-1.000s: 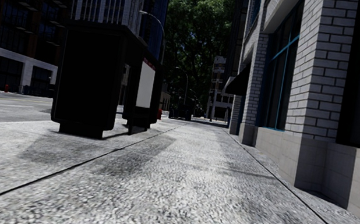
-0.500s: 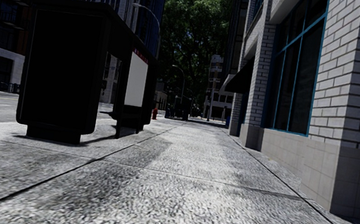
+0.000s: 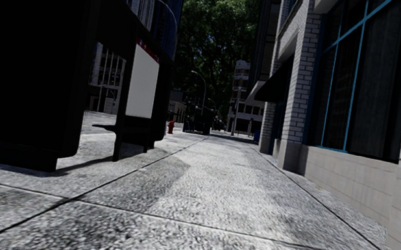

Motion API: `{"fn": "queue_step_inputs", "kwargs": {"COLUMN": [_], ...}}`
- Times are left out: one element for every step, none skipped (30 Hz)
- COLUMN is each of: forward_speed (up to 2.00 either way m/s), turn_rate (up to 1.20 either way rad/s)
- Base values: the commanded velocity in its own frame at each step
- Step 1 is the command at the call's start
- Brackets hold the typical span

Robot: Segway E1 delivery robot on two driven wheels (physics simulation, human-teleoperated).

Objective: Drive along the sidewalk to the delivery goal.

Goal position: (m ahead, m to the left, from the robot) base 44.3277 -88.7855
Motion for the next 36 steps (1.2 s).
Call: {"fn": "queue_step_inputs", "kwargs": {"forward_speed": [1.69,1.69,1.69,1.69,1.69,1.69,1.72,1.80,1.80,1.86,1.89,1.90,1.90,1.90,1.90,1.90,1.90,1.91,1.91,1.91,1.91,1.91,1.91,1.91,1.91,1.91,1.91,1.91,1.91,1.91,1.91,1.91,1.91,1.91,1.91,1.91], "turn_rate": [0.00,0.00,0.00,0.00,0.00,0.00,0.00,0.00,0.00,0.00,0.00,0.00,0.00,0.00,0.00,0.00,0.00,0.00,0.00,0.00,0.00,0.00,0.00,0.00,0.00,0.00,0.00,0.00,0.00,0.00,0.00,0.00,0.00,0.00,0.00,0.00]}}
